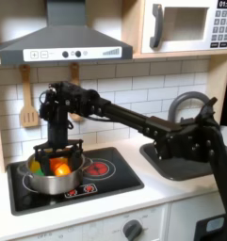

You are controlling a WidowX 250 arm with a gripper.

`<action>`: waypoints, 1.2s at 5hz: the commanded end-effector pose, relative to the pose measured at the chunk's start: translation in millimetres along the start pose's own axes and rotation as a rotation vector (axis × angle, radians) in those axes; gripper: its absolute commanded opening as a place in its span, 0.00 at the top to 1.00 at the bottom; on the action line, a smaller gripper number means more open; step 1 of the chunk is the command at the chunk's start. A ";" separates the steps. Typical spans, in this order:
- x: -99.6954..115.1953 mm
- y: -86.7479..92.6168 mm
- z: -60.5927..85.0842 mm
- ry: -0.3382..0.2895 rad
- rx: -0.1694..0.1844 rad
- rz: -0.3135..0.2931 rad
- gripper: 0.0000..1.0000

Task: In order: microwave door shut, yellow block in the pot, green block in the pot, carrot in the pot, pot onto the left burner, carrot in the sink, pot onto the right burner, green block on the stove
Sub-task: 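Slide the pot onto the left burner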

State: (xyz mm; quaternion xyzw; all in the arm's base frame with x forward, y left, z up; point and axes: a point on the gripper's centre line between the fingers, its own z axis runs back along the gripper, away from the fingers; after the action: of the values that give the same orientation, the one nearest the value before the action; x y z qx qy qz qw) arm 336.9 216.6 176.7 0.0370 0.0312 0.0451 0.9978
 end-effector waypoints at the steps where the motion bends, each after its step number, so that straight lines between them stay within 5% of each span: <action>1: -4.8 14.3 0.4 -0.003 0.008 0.032 0.00; 6: -6.3 14.6 -0.3 0.001 0.011 0.061 0.00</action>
State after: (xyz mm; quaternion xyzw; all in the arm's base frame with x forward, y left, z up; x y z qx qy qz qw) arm 326.9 237.4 175.9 0.0415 0.0321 0.0808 0.9954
